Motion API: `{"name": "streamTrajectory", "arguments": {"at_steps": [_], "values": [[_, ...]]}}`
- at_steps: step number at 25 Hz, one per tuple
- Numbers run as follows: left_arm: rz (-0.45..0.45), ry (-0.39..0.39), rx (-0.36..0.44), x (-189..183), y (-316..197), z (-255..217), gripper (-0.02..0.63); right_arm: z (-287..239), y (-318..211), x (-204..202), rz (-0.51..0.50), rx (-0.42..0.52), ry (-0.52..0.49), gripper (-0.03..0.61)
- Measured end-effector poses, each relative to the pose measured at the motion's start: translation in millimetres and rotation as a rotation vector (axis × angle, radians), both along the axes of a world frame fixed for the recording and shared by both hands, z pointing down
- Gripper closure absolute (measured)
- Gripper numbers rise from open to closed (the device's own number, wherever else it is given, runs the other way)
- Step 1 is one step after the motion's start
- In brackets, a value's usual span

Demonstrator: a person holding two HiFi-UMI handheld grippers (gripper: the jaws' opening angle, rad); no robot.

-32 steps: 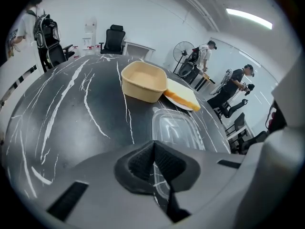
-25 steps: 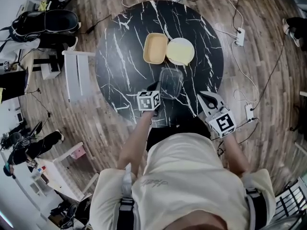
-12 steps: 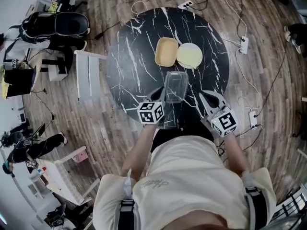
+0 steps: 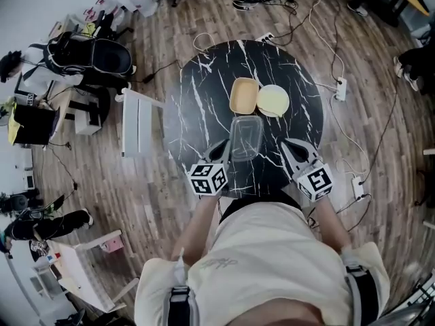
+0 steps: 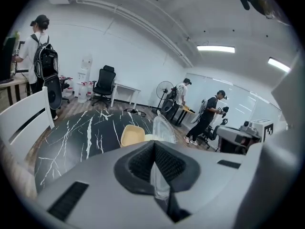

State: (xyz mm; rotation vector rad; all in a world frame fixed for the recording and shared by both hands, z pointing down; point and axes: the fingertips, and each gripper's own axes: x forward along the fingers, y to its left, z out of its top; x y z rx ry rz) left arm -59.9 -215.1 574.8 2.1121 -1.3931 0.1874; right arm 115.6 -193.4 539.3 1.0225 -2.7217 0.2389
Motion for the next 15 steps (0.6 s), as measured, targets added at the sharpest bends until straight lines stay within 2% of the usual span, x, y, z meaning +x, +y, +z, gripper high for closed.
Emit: {"name": "streamTrajectory", "arguments": {"at_steps": [6,15], "values": [[-0.006,0.036,0.087,-21,-1,-39,0.597,-17,-2,-12,0.029,0.029,0.023,0.574],[0.004,0.065,0.247,-44,13,-123,0.597,-60,-9,-30,0.009,0.142,0.031,0.572]]}}
